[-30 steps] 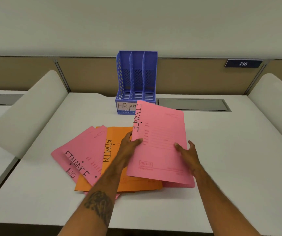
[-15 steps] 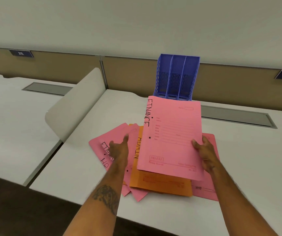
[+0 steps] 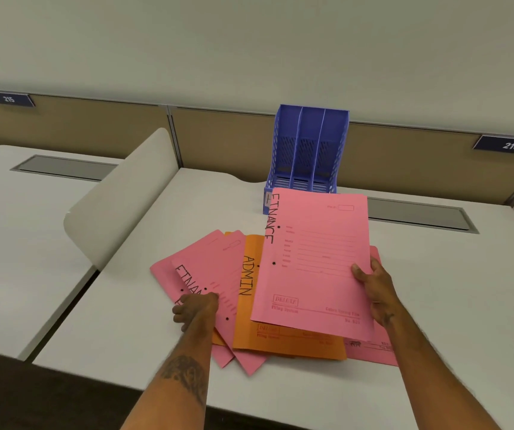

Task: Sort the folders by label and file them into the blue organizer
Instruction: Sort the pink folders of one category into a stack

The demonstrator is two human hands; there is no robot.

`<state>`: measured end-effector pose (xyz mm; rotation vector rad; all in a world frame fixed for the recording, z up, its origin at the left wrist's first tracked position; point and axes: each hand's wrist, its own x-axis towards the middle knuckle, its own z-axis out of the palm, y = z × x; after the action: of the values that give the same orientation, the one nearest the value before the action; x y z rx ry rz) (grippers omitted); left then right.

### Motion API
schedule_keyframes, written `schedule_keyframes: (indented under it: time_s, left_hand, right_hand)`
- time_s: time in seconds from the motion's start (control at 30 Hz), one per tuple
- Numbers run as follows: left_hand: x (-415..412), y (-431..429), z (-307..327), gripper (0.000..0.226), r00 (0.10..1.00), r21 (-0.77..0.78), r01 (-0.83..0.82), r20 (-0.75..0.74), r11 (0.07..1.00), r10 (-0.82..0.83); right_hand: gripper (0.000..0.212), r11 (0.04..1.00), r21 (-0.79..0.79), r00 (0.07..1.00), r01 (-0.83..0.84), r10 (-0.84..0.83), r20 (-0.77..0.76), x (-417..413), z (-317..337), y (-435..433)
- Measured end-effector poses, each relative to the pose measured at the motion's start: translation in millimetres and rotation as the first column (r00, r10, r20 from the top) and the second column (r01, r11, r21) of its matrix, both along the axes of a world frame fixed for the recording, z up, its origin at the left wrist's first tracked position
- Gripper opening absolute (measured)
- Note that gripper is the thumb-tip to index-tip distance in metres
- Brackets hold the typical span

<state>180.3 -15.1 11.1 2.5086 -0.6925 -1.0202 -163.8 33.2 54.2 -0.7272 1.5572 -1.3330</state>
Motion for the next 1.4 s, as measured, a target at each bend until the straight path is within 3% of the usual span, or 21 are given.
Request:
schedule_keyframes:
  time_s: [0.13,0.23,0.4,0.63,0.77,0.97,1.13,1.4]
  left_hand:
    - [-4,-10,6,0.058,0.999,-0.071,-0.022,-0.04,0.997,0.019]
    - [-9,-20,18,0.054,0.983,-0.183,-0.11,-0.169,0.977,0.079]
    - [2,-41,50,0.036,0.975,-0.421,-0.167,-0.206,0.892,0.085]
    - [52,-87,136,0.033,0.989,-0.619,0.126,0.142,0.775,-0.048]
    - [75,-105,186,0.034,0.969,-0.672,0.231,0.222,0.704,-0.105]
    - [81,-113,221,0.021,0.939,-0.745,0.242,0.018,0.622,-0.344]
    - [44,-101,190,0.017,0.833,-0.722,0.155,-0.272,0.675,-0.482]
    - [-8,-71,137,0.026,0.703,-0.663,0.136,-0.459,0.736,-0.544]
  right_hand:
    - [0.034,1.0,0.005,1.0,0.014,-0.014,-0.015,2,2,6]
    - [0.032,1.0,0.008,1.0,0.015,-0.015,-0.02,5,3,8]
    - [0.025,1.0,-0.003,1.0,0.023,-0.023,-0.02,4,8,8]
    - [0.027,1.0,-0.025,0.998,0.018,-0.02,-0.052,-2,16,6]
    - [0.026,1.0,-0.024,0.993,-0.003,0.0,-0.121,-3,17,2]
    - [0.027,1.0,-0.026,0.988,-0.005,0.0,-0.152,3,20,-4]
    - [0.031,0.998,-0.069,0.994,0.013,-0.02,-0.105,17,32,-11]
    - [0.029,0.993,-0.114,1.0,0.02,-0.019,0.006,31,39,-5]
